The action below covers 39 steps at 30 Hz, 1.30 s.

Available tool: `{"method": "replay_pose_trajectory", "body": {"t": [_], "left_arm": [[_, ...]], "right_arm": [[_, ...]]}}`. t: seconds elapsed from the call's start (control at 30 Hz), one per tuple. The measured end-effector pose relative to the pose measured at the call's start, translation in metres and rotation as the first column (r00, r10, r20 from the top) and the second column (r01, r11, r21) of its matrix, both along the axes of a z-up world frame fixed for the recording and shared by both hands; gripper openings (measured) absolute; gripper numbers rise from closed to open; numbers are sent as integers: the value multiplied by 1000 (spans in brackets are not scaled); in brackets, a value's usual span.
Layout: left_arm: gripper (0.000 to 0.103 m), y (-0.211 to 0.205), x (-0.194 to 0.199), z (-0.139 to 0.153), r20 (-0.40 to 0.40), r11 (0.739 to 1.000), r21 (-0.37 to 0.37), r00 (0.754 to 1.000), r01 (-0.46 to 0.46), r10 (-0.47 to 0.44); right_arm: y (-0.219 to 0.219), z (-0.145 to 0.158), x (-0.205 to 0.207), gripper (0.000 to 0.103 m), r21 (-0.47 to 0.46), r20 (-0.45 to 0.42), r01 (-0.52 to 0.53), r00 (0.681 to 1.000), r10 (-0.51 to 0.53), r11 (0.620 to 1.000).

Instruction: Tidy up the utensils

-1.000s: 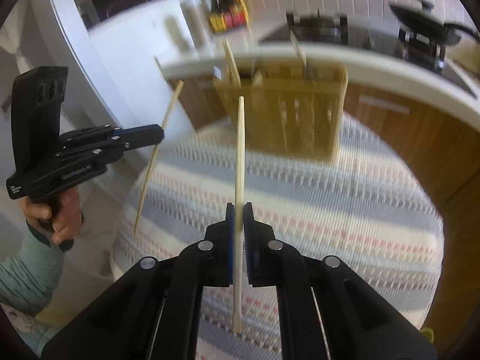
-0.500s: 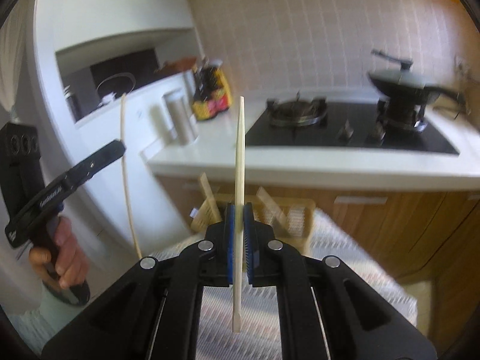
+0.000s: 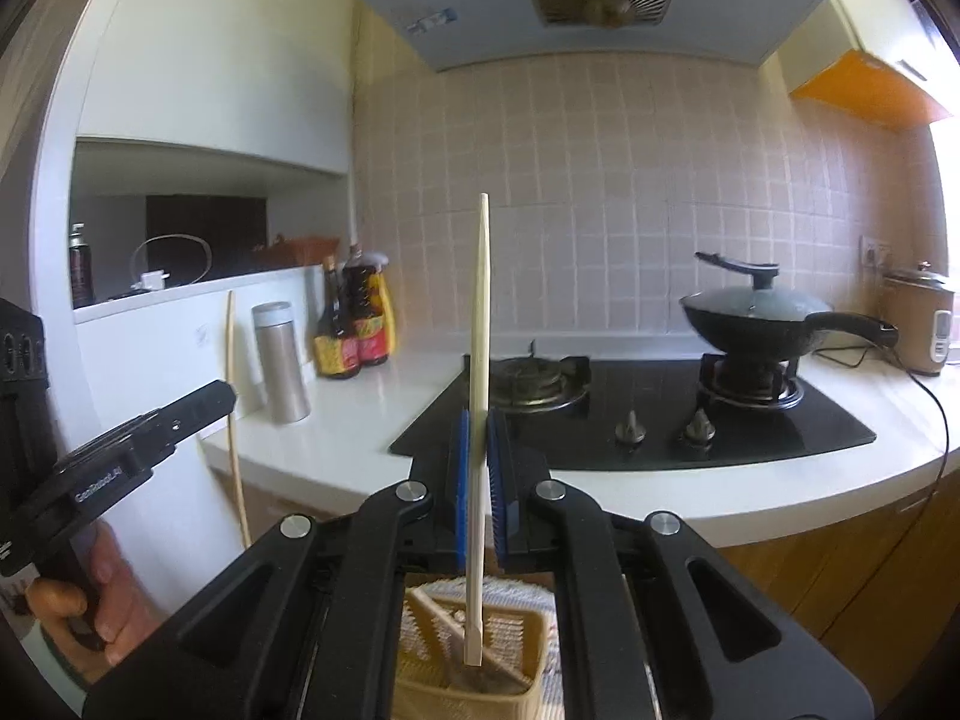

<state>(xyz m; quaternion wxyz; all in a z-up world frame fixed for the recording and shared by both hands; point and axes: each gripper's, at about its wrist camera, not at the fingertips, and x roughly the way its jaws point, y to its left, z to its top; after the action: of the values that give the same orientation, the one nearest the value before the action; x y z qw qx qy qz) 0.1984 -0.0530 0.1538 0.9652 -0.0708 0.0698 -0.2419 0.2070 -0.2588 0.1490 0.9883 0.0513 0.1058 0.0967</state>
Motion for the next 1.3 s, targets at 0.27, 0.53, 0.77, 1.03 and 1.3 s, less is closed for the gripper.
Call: {"method": "replay_pose_trajectory", "body": {"t": [0.27,0.53,0.77,1.03,1.3], "left_arm": [[4,-14,11,-25,35,999,20,999,-42,41],[4,-22,15,-43,52,995,71,997,-68,65],[4,-19,20,-55,18,997,55,998,-53,52],[13,-13,14,-55,1,997,68,999,-40,40],[37,9,-11,-46,-8,999,36,1000,-18,18]], "right_arm": [[-9,-37,28,5,-8,-43,11,999,-11,1000],[-19,-62,43,5,40,-75,-8,997,11,999],[-16,-69,41,5,22,-58,-7,998,8,1000],[-13,-71,30,11,4,-108,-75,991,75,997],[-22,-68,-3,42,58,-133,-97,986,104,994]]}}
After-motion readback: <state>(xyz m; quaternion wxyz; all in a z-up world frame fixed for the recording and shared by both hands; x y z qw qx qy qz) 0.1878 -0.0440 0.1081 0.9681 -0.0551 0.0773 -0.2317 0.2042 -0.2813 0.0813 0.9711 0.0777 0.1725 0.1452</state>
